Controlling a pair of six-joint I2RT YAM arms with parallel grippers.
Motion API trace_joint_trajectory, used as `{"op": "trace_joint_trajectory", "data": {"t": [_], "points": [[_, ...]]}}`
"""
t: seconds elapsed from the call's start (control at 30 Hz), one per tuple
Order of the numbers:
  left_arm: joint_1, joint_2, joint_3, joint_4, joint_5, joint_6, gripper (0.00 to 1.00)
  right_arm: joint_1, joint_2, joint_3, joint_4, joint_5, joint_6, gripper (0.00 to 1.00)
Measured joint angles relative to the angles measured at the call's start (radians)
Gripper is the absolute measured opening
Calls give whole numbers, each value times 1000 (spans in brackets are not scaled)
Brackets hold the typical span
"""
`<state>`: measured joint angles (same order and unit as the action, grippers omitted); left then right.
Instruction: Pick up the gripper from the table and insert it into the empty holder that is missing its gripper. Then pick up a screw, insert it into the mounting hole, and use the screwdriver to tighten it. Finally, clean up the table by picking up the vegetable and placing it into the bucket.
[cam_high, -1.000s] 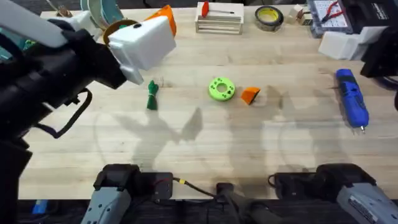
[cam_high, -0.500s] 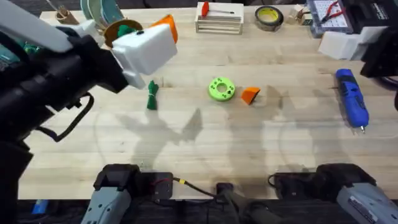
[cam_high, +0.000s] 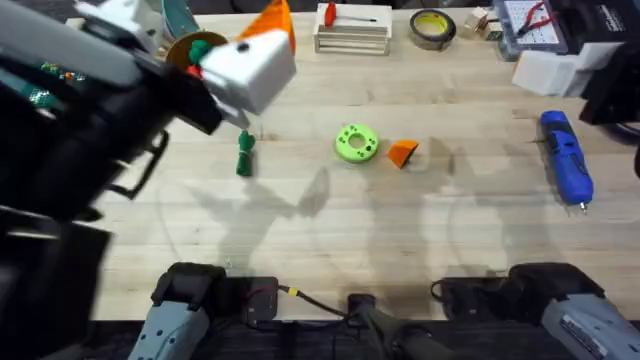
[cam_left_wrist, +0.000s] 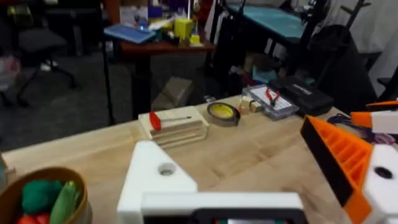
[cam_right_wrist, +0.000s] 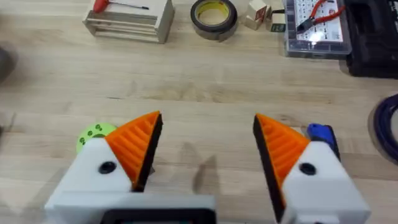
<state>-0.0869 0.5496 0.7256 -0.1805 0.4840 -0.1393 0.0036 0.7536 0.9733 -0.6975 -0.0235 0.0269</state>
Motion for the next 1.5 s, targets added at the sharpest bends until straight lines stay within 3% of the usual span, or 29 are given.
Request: {"op": "trace_joint_trajectory", "data": {"t": [0.27, 0.57, 0.93, 1.13, 1.4, 1.5], "points": [[-56, -155, -325, 338, -15, 12, 993, 0, 0, 0, 0, 0, 0, 898], [-106, -330, -569, 454, -17, 12, 993, 0, 0, 0, 0, 0, 0, 899], [-107, -476, -697, 457, -17, -1, 992, 0, 0, 0, 0, 0, 0, 900], [-107, -545, -720, 399, -16, -27, 993, 0, 0, 0, 0, 0, 0, 900], [-107, -545, -720, 150, 18, -40, 993, 0, 0, 0, 0, 0, 0, 899], [-107, -544, -720, 130, 31, -44, 993, 0, 0, 0, 0, 0, 0, 899]]}}
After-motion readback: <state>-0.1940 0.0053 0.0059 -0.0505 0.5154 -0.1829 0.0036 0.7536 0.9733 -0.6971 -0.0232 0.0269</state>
